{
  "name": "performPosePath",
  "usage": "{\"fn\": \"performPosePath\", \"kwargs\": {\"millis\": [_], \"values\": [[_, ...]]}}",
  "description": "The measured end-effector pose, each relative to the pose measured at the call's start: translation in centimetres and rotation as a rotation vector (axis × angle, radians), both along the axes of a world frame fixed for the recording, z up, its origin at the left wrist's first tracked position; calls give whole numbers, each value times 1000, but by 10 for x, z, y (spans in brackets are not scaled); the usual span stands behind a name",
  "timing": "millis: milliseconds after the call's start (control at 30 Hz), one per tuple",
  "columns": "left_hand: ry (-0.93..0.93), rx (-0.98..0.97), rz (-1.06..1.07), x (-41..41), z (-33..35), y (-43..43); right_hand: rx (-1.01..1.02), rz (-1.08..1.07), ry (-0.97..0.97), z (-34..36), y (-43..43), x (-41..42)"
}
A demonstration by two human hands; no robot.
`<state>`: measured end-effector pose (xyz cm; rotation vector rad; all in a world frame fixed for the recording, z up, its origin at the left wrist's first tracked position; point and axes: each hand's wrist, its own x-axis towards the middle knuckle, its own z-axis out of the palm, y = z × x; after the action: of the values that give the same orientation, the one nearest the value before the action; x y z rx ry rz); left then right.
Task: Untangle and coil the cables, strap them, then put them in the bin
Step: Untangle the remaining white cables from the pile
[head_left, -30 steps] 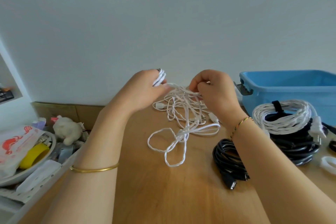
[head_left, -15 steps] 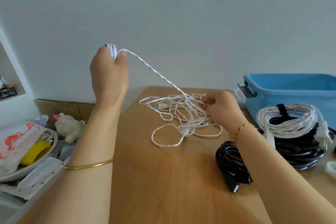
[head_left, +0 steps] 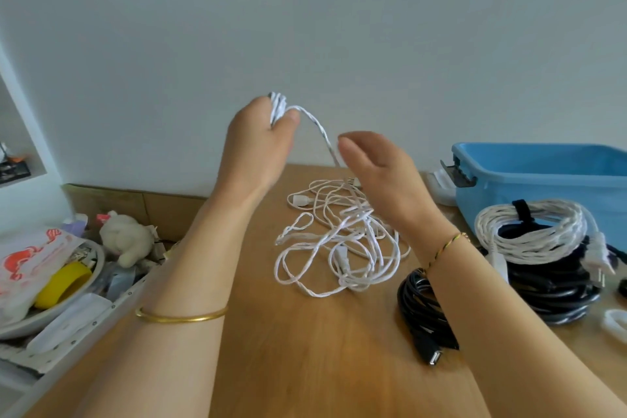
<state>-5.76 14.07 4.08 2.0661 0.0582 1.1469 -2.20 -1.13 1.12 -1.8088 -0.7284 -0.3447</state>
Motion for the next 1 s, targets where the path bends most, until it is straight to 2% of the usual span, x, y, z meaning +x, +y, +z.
{"fn": "performPosePath", "kwargs": {"millis": [100, 200, 267, 333, 500, 633, 700, 733, 800, 867, 1000], "values": [[65, 80, -64, -2, -4, -8, 14, 100, 10, 1, 10, -10], [251, 205, -174, -2, -9, -10, 229, 48, -7, 2, 6, -5], [404, 195, -269, -3, -12, -13, 337, 52, 15, 3, 2, -1], [467, 54, -446, -6, -12, -16, 371, 38, 30, 2, -1, 1], [441, -423, -974, -11, -3, -18, 321, 52, 48, -5, 1, 5], [404, -933, -1485, -4, 0, -3, 125, 69, 1, -15, 8, 2], [313, -1131, -1634, -2, 0, 3, 26, 64, -30, -18, 12, 0], [239, -1182, -1628, -2, 0, 3, -34, 61, -45, -19, 14, 0], [47, -1196, -1472, -2, 2, 0, -157, 70, -27, -20, 18, -1], [-108, -1148, -1309, -2, 5, -4, -250, 64, 9, -21, 18, 0], [-249, -957, -954, 1, 2, -13, -412, 84, -72, -16, 19, -6]]}}
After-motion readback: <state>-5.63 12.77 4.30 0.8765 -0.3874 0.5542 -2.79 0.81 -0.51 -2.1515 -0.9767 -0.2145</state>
